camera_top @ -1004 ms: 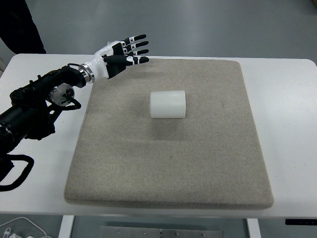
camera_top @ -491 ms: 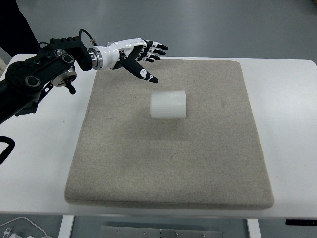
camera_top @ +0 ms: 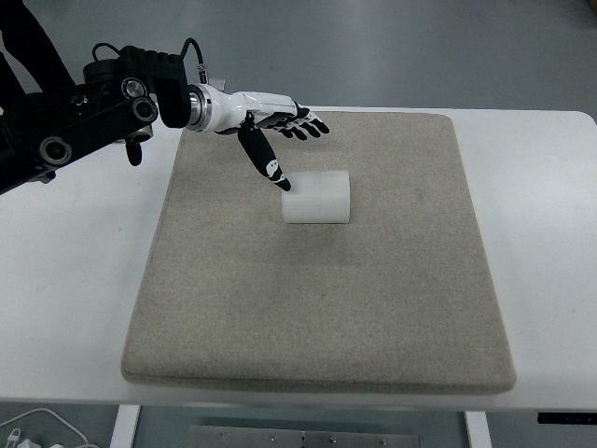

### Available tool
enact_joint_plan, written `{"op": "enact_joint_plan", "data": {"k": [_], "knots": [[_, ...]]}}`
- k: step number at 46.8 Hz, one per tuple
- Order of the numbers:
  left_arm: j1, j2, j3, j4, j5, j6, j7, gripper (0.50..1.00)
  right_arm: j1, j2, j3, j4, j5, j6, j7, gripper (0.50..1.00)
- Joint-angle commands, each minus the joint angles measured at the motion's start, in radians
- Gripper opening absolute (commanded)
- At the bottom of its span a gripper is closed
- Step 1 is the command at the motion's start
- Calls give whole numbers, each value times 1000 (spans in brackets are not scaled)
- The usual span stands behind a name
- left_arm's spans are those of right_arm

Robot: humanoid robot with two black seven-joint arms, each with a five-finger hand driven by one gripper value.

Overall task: Flip white cup upright
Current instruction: 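Lower the left hand onto the cup's body, fingers reaching around it, then close the left hand's fingers around the white cup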

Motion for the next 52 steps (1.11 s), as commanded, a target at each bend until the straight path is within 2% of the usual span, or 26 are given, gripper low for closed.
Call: {"op": "enact_joint_plan", "data": {"k": [1, 22, 36, 42, 52], "knots": [[-2, -7, 0, -12, 36, 0, 28, 973, 0, 0, 0, 0, 0, 0, 0, 930], [12, -134, 6, 31, 86, 42, 81, 966, 0, 0, 0, 0, 0, 0, 0, 930], [17, -170, 8, 70, 92, 78, 121, 964, 0, 0, 0, 0, 0, 0, 0, 930], [18, -214, 23, 100, 92, 83, 122, 964, 0, 0, 0, 0, 0, 0, 0, 930], [21, -223, 55, 108, 91, 85, 122, 964, 0, 0, 0, 0, 0, 0, 0, 930]]}}
